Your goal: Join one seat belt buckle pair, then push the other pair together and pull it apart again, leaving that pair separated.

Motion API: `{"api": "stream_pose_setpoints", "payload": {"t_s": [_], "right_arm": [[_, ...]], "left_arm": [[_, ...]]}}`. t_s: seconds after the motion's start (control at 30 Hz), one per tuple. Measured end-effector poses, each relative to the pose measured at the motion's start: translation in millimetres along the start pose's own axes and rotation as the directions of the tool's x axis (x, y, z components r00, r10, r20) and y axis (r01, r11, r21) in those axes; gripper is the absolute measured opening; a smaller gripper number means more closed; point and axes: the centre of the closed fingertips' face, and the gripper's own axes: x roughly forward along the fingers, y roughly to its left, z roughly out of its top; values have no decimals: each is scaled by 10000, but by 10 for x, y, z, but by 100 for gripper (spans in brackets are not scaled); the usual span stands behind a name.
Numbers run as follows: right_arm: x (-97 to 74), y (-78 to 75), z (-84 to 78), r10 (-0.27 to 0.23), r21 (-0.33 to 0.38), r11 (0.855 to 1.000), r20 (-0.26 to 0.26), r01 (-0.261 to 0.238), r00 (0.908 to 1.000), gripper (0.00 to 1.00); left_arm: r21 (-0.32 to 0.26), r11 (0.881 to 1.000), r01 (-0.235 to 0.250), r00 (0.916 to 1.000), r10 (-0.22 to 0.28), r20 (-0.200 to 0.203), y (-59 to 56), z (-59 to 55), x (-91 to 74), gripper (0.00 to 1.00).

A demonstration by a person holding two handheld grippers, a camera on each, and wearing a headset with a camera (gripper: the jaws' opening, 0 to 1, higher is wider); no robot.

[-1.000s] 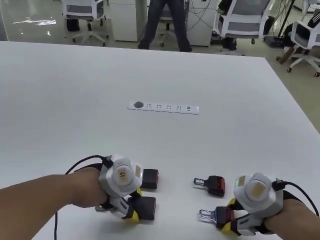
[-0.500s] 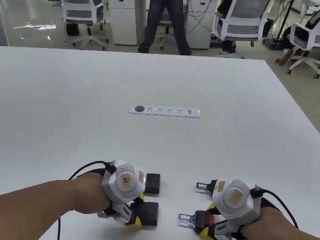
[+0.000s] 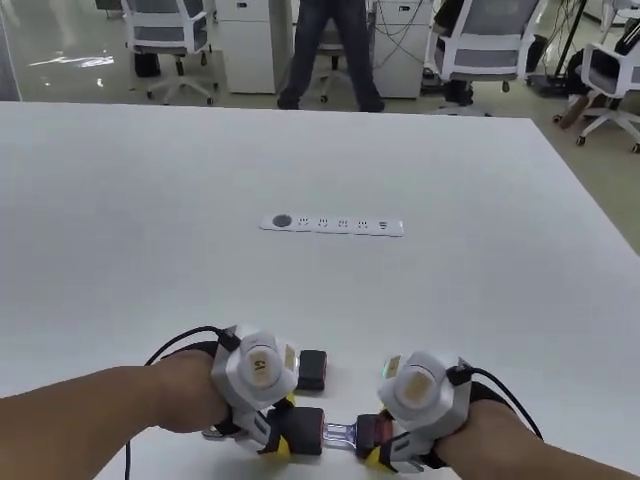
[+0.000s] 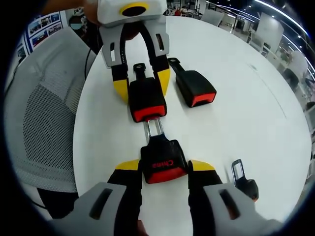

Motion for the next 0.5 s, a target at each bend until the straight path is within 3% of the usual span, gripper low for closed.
{"api": "stream_pose_setpoints", "payload": {"t_s": [0.5], "right_arm": [[27, 10, 113, -32, -572, 9984, 120, 38, 9999, 34]], "left_arm": [[-85, 10000, -48, 9999, 47, -135, -7, -2, 11, 34]]}}
